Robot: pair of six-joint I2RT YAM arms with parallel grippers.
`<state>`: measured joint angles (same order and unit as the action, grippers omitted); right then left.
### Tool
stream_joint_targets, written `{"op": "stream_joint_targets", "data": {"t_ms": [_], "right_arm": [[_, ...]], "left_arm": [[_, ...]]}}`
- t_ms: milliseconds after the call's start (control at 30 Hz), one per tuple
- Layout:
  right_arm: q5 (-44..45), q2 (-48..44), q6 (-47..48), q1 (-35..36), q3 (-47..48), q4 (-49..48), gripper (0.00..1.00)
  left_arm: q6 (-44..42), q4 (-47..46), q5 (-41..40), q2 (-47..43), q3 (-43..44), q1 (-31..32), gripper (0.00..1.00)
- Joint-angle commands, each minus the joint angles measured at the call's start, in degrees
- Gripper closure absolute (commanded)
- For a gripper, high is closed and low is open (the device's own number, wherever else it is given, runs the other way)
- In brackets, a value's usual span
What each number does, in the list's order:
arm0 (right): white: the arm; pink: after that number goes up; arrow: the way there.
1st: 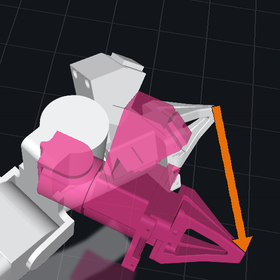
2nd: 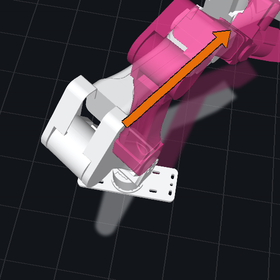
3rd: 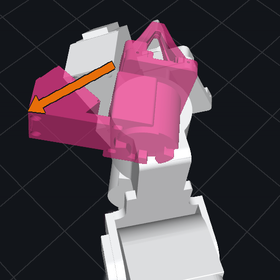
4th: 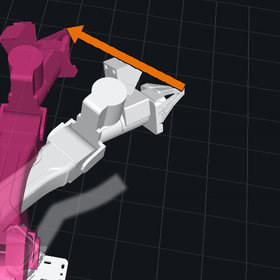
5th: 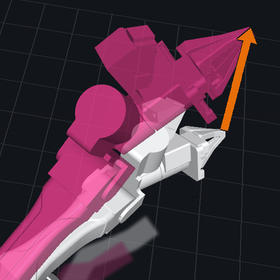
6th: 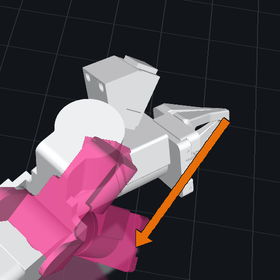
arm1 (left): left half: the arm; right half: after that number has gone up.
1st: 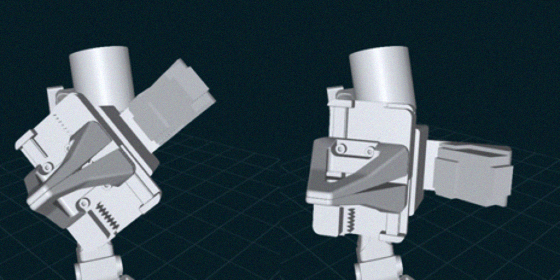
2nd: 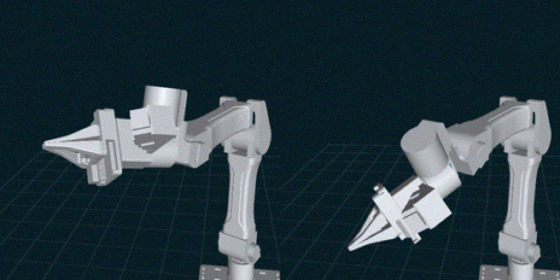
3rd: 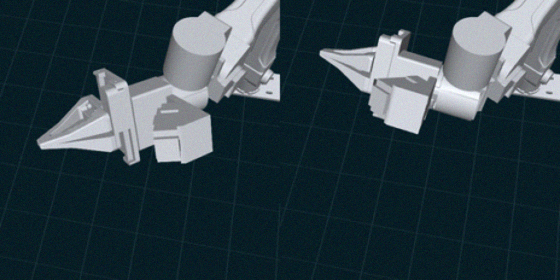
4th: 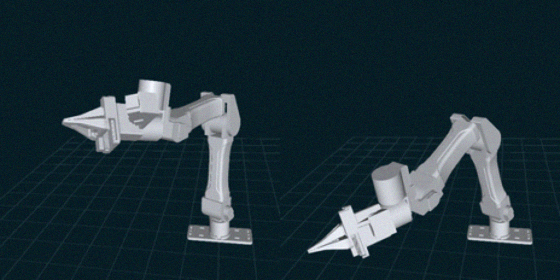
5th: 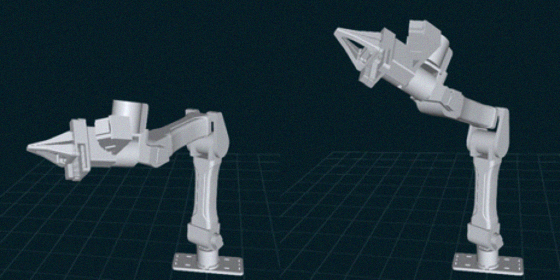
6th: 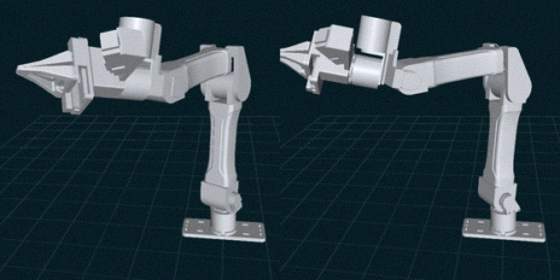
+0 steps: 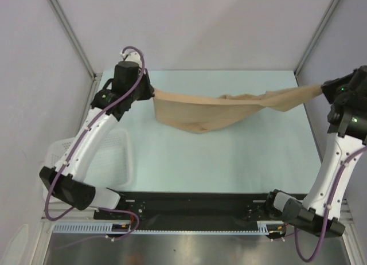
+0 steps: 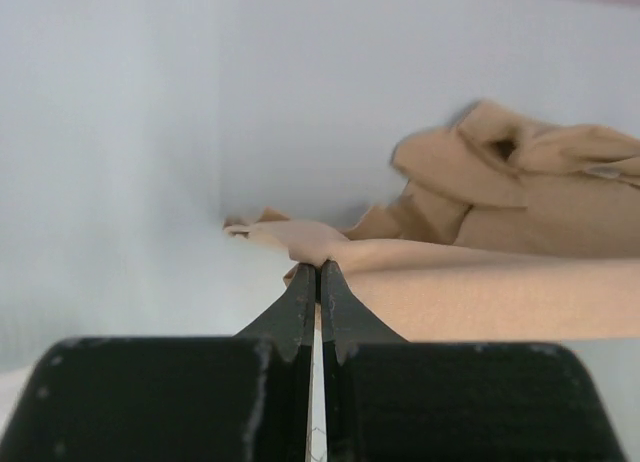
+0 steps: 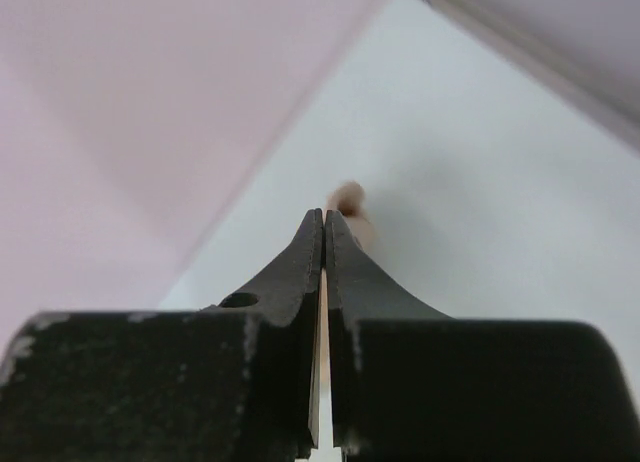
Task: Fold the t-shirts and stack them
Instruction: Flatten the tshirt out
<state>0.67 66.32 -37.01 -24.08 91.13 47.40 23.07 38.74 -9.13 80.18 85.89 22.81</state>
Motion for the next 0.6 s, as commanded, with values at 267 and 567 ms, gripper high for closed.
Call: {"op": "stream_joint_targets", "data": {"t_ms": [267,567], "right_arm": [[8.9,-10.0,6.2,0.3,34.5,-6.5,1.0],[13.8,-15.8,11.4,8.2,25.9,-13.2,1.0]], "left_arm": [[-10.1,-1.3,12.6,-23.5,10.4,2.9,1.0],[-9.6,-3.4,13.4,-31.6,5.0,2.9,1.0]]}}
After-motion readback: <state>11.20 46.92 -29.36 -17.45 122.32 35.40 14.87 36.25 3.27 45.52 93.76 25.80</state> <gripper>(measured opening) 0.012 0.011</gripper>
